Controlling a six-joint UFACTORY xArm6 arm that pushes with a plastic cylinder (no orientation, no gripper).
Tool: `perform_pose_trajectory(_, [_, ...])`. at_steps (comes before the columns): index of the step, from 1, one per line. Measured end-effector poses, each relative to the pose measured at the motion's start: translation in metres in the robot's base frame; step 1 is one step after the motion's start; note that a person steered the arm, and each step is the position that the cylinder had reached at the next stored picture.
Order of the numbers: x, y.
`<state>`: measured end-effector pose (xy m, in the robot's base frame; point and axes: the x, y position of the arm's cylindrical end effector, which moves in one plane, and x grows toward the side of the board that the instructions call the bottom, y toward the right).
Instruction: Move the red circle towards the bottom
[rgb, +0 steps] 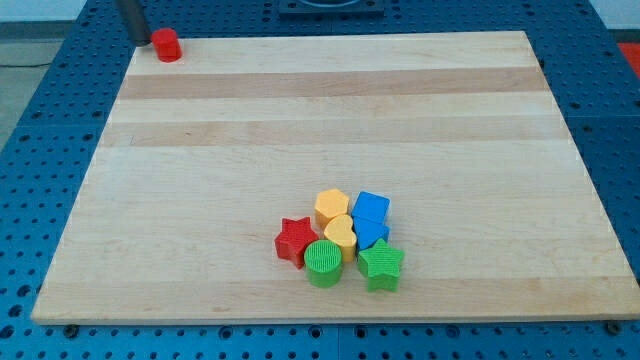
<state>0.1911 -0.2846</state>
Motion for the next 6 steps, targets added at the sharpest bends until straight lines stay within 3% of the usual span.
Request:
perform_pose_trajectory(2, [0.001, 0.115])
perform_pose_trajectory(3, [0.005, 0.139])
perform_pose_trajectory(5, [0.0, 0.101])
perform_pose_trajectory(6, [0.017, 0.097])
